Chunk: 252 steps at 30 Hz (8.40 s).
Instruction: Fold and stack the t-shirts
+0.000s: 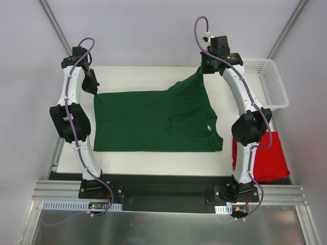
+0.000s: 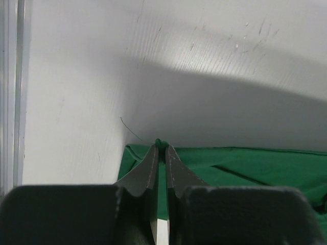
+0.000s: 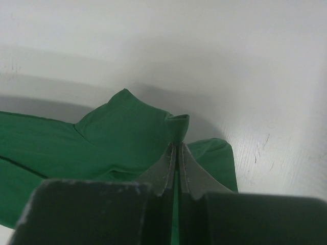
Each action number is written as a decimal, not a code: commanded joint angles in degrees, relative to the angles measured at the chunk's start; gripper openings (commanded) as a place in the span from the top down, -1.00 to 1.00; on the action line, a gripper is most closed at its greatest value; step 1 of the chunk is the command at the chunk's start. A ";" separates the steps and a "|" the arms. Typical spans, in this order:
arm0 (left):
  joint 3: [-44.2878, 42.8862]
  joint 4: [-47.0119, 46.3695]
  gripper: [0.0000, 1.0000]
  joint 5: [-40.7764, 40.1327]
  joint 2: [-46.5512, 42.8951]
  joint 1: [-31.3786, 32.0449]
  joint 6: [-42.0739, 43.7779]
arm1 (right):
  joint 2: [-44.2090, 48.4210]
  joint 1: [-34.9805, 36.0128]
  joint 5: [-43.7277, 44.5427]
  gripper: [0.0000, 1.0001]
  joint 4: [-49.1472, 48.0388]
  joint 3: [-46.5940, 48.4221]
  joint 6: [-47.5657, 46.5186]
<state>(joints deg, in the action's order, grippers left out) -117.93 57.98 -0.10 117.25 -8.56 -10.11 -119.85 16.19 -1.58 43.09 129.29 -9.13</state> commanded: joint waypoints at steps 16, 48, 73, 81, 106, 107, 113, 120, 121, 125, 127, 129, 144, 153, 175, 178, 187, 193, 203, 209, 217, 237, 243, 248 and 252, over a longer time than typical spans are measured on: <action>4.20 1.53 1.00 1.77 -7.21 1.26 -1.05 | 13.85 2.53 1.23 0.98 0.33 -10.28 -1.33; 21.33 1.35 1.00 -3.06 -14.77 2.76 -1.93 | 27.13 6.40 1.15 0.98 -2.31 -35.95 -0.98; 23.36 1.61 -0.98 -6.93 -10.55 2.84 -1.49 | 32.93 9.30 2.02 0.98 0.77 -45.27 1.30; 22.83 1.70 -0.99 -6.32 -10.64 2.84 -1.76 | 32.67 9.48 2.11 0.98 1.38 -45.01 1.22; 17.56 4.69 -0.99 -6.14 -9.85 2.76 -1.14 | 32.23 10.36 2.73 -0.92 11.33 -41.41 7.28; 17.56 4.69 -0.99 -5.97 -9.94 2.84 -1.23 | 31.27 10.36 2.38 -0.91 10.27 -41.75 6.58; 19.66 4.87 -0.99 -5.18 -11.08 3.63 -1.84 | 24.59 10.27 3.43 -0.92 1.12 -42.47 4.56; 24.32 2.32 -0.98 0.01 -14.85 3.81 -4.65 | 8.16 10.01 -2.01 -0.58 2.17 -31.40 3.59; 24.93 2.14 -0.99 1.40 -15.12 3.81 -4.74 | 6.93 10.01 -2.45 -0.57 2.09 -30.25 3.76; 25.64 2.05 -0.99 1.51 -16.44 3.81 -4.31 | 2.08 10.18 -3.86 -0.53 3.84 -26.29 3.76; 26.17 1.97 -0.99 1.24 -16.70 3.81 -4.04 | 1.73 10.09 -4.91 -0.53 3.32 -27.07 4.02; 26.52 1.97 -0.99 0.98 -16.79 3.81 -4.13 | 1.55 10.18 -5.09 -0.53 2.97 -27.43 4.11; 26.87 1.70 -0.99 1.24 -16.18 4.25 -4.66 | -0.99 11.50 -12.65 -0.50 2.88 -28.57 4.20; 28.63 1.61 -0.99 0.45 -16.97 4.34 -4.31 | -3.81 11.94 -15.82 -0.42 2.96 -27.61 3.59; 29.16 0.65 -0.99 1.07 -16.70 5.30 -5.01 | 6.64 18.79 -11.95 0.98 10.34 -34.27 4.02; 29.42 0.65 -0.99 1.15 -16.97 5.39 -5.01 | 9.54 19.85 -11.16 0.97 10.87 -36.91 4.64; 29.69 0.65 -0.99 1.07 -17.58 5.39 -5.01 | 14.29 24.15 -11.24 0.72 12.28 -43.95 7.54; 29.77 0.56 -0.99 1.77 -18.02 5.57 -5.27 | 15.61 26.18 -10.90 -0.39 12.28 -45.27 8.77; 30.04 0.73 -0.99 2.03 -18.81 6.18 -5.10 | 17.81 20.74 -2.30 -0.50 13.68 -42.02 7.37; 30.74 0.65 -0.99 2.03 -19.60 6.18 -4.75 | 15.53 14.85 0.79 -0.50 13.25 -44.38 4.12; 32.06 0.65 -0.99 1.68 -20.13 6.27 -4.74 | 15.53 9.74 -1.05 -0.32 10.79 -49.49 4.38; 32.94 0.38 -0.99 1.68 -20.04 6.62 -5.10 | 14.38 9.83 -3.95 -0.05 9.64 -54.06 4.03; 32.41 0.30 -0.99 1.77 -19.52 6.71 -4.83 | 15.35 9.92 -4.04 0.47 10.43 -53.18 4.20; 31.80 0.38 -0.98 1.94 -18.81 6.80 -5.01 | 17.89 10.09 -4.48 0.87 12.63 -52.83 4.64; 31.10 0.38 -0.99 1.94 -18.55 6.89 -4.83 | 20.35 10.97 -4.65 0.97 13.33 -54.32 5.26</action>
<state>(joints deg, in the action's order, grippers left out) -85.34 57.71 1.43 99.70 -2.22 -14.46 -104.79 26.13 -5.41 53.60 75.40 -4.71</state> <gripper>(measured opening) 0.993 0.019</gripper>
